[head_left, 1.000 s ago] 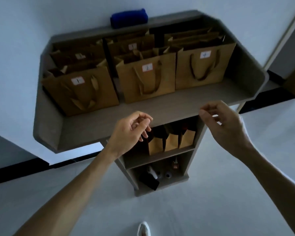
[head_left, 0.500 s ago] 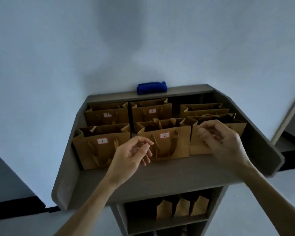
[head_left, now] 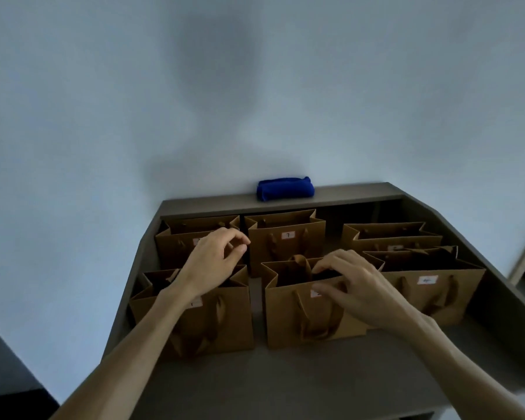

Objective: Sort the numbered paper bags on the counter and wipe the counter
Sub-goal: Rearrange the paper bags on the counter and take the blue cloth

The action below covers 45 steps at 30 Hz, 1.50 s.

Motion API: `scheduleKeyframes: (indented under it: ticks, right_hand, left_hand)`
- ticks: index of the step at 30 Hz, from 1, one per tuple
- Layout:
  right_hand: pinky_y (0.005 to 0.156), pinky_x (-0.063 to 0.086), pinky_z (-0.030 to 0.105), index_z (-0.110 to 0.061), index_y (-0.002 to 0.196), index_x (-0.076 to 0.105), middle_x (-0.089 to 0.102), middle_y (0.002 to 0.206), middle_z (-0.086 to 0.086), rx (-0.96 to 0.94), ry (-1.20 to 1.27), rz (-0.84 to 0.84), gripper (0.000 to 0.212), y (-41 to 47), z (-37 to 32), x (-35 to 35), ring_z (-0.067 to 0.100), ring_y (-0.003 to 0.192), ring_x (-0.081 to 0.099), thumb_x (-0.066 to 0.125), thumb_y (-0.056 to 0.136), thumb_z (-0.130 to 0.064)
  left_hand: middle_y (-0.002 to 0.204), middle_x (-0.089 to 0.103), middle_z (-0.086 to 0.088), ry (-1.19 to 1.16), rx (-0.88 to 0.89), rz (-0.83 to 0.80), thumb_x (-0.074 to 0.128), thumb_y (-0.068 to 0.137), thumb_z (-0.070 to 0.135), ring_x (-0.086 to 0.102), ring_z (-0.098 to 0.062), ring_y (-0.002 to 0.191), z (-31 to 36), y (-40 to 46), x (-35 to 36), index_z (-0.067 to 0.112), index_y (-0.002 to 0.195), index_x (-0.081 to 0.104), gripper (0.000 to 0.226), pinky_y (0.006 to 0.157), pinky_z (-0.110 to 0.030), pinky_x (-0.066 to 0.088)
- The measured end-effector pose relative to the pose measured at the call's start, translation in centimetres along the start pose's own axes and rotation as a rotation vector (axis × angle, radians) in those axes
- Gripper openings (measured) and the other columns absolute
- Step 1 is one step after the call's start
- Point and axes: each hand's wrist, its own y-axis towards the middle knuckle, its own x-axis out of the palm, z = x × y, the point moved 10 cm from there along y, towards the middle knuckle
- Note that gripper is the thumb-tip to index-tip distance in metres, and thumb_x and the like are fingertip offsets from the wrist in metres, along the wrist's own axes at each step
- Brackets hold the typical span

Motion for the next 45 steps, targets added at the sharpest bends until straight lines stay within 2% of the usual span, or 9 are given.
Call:
scheduleKeyframes:
  ticks: [2, 5, 10, 16, 24, 30, 33, 38, 45]
  right_hand:
    - [0.089, 0.043, 0.02, -0.035, 0.12, 0.056, 0.05, 0.121, -0.018, -0.024, -0.042, -0.081, 0.036, 0.7, 0.0, 1.3, 0.0, 0.111, 0.045, 0.051, 0.089, -0.053]
    - [0.09, 0.041, 0.019, -0.033, 0.12, 0.058, 0.053, 0.118, -0.017, -0.046, -0.038, -0.166, 0.03, 1.8, 0.3, 2.5, -0.003, 0.109, 0.046, 0.055, 0.092, -0.044]
    - [0.089, 0.04, 0.015, -0.034, 0.114, 0.06, 0.059, 0.11, -0.016, -0.078, -0.051, -0.286, 0.02, 3.4, 0.9, 3.9, -0.004, 0.102, 0.052, 0.053, 0.096, -0.036]
    - [0.078, 0.034, 0.007, -0.036, 0.116, 0.057, 0.05, 0.104, -0.024, -0.069, -0.048, -0.37, 0.02, 4.9, 1.7, 4.7, -0.006, 0.096, 0.049, 0.051, 0.098, -0.037]
    - [0.079, 0.043, 0.013, -0.034, 0.117, 0.058, 0.057, 0.101, -0.021, -0.053, -0.003, -0.362, 0.021, 5.3, 2.5, 4.1, -0.005, 0.09, 0.055, 0.048, 0.099, -0.032]
    - [0.086, 0.051, 0.026, -0.03, 0.116, 0.062, 0.063, 0.108, -0.013, 0.0, 0.01, -0.356, 0.021, 8.7, 3.4, 4.2, 0.004, 0.098, 0.06, 0.051, 0.099, -0.028]
    - [0.087, 0.05, 0.026, -0.028, 0.114, 0.063, 0.066, 0.109, -0.01, -0.019, 0.029, -0.428, 0.019, 9.1, 3.3, 5.4, 0.002, 0.097, 0.06, 0.052, 0.098, -0.025]
    - [0.09, 0.048, 0.023, -0.027, 0.118, 0.063, 0.065, 0.112, -0.009, 0.0, 0.031, -0.469, 0.023, 8.7, 3.7, 4.8, 0.002, 0.099, 0.059, 0.057, 0.096, -0.029]
    - [0.107, 0.035, 0.038, -0.029, 0.116, 0.065, 0.062, 0.117, -0.011, 0.001, -0.232, -0.49, 0.022, 7.5, 6.7, 2.3, 0.009, 0.114, 0.049, 0.055, 0.096, -0.033]
  left_hand:
    - [0.119, 0.056, 0.011, 0.092, -0.069, -0.131, 0.053, 0.096, 0.031, 0.054, -0.005, 0.105, -2.4, 0.3, 1.6, 0.027, 0.117, 0.06, 0.022, 0.091, -0.026, 0.047]
    - [0.117, 0.059, 0.014, 0.058, -0.132, -0.283, 0.047, 0.098, 0.039, 0.053, 0.002, 0.101, -4.4, 0.3, 3.4, 0.031, 0.116, 0.06, 0.024, 0.091, -0.026, 0.046]
    - [0.114, 0.064, 0.013, 0.023, -0.135, -0.343, 0.046, 0.098, 0.039, 0.055, 0.004, 0.101, -4.8, 1.5, 3.7, 0.03, 0.113, 0.064, 0.025, 0.089, -0.02, 0.043]
    - [0.116, 0.062, 0.011, 0.023, -0.207, -0.412, 0.049, 0.097, 0.039, 0.054, 0.001, 0.104, -5.8, 3.0, 4.0, 0.029, 0.115, 0.064, 0.026, 0.089, -0.023, 0.043]
    - [0.111, 0.063, 0.018, 0.027, -0.175, -0.367, 0.046, 0.099, 0.037, 0.056, 0.004, 0.103, -4.8, 1.5, 3.9, 0.03, 0.114, 0.064, 0.025, 0.09, -0.017, 0.042]
    - [0.11, 0.058, 0.02, -0.002, -0.161, -0.254, 0.051, 0.097, 0.034, 0.058, 0.001, 0.097, -4.1, 1.0, 3.0, 0.032, 0.117, 0.059, 0.022, 0.082, -0.016, 0.045]
    - [0.114, 0.058, 0.014, -0.036, -0.165, -0.227, 0.057, 0.094, 0.035, 0.06, -0.002, 0.095, -3.7, 1.5, 2.8, 0.034, 0.12, 0.056, 0.027, 0.081, -0.018, 0.05]
    - [0.118, 0.052, 0.02, 0.001, -0.083, -0.277, 0.061, 0.091, 0.038, 0.056, -0.001, 0.099, -1.7, 2.6, 4.1, 0.036, 0.115, 0.061, 0.024, 0.081, -0.018, 0.047]
    - [0.111, 0.064, 0.015, 0.065, -0.04, -0.315, 0.055, 0.095, 0.031, 0.057, 0.004, 0.1, -1.4, 3.9, 5.9, 0.033, 0.111, 0.066, 0.02, 0.084, -0.015, 0.045]
